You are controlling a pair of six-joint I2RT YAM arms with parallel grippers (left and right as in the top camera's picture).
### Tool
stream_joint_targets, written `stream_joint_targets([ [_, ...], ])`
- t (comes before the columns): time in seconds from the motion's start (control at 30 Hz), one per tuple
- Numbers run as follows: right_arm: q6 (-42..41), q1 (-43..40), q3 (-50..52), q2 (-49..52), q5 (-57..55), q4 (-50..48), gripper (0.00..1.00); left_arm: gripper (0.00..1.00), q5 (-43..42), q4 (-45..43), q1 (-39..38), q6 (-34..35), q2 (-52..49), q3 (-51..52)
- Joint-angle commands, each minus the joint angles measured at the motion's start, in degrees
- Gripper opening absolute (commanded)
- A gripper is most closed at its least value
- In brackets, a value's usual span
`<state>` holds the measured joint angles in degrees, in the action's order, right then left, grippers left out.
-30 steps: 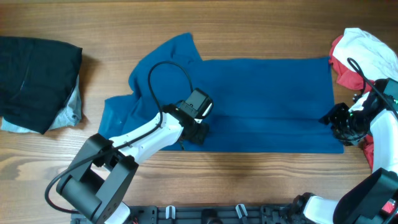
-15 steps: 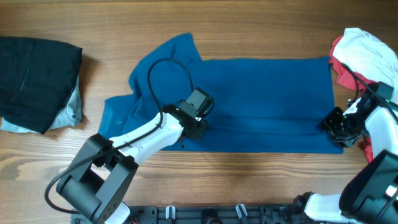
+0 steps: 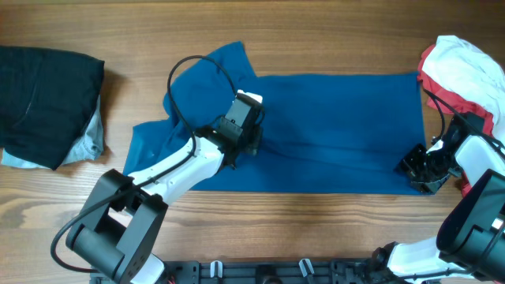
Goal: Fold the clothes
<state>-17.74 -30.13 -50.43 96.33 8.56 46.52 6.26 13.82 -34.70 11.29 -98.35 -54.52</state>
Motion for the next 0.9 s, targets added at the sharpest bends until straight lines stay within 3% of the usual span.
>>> stream_joint_targets([
  [0.0, -0.5, 0.1, 0.7, 1.1, -2.5, -1.4, 0.45, 0.54, 2.8, 2.7, 1.9, 0.1, 1.3, -0.8],
  [0.17, -0.5, 0.1, 0.6, 1.1, -1.7, -1.9, 0.46, 0.52, 1.9, 15.5, 2.9, 5.2, 4.5, -2.1],
  [0.37, -0.5, 0.1, 0.6, 1.1, -1.7, -2.4, 0.46, 0.2, -8.8, 19.8, -0.7, 10.6, 11.4, -2.6],
  [0.57, -0.5, 0.1, 0.6, 1.1, -1.7, -2.5, 0.46, 0.14, -8.9, 17.1, -4.1, 10.1, 3.7, -1.7],
  [0.87, -0.7, 0.1, -1.4, 1.1, -0.8, -3.7, 0.46, 0.15, -10.7, 15.1, -7.0, 10.0, -6.5, -1.7],
])
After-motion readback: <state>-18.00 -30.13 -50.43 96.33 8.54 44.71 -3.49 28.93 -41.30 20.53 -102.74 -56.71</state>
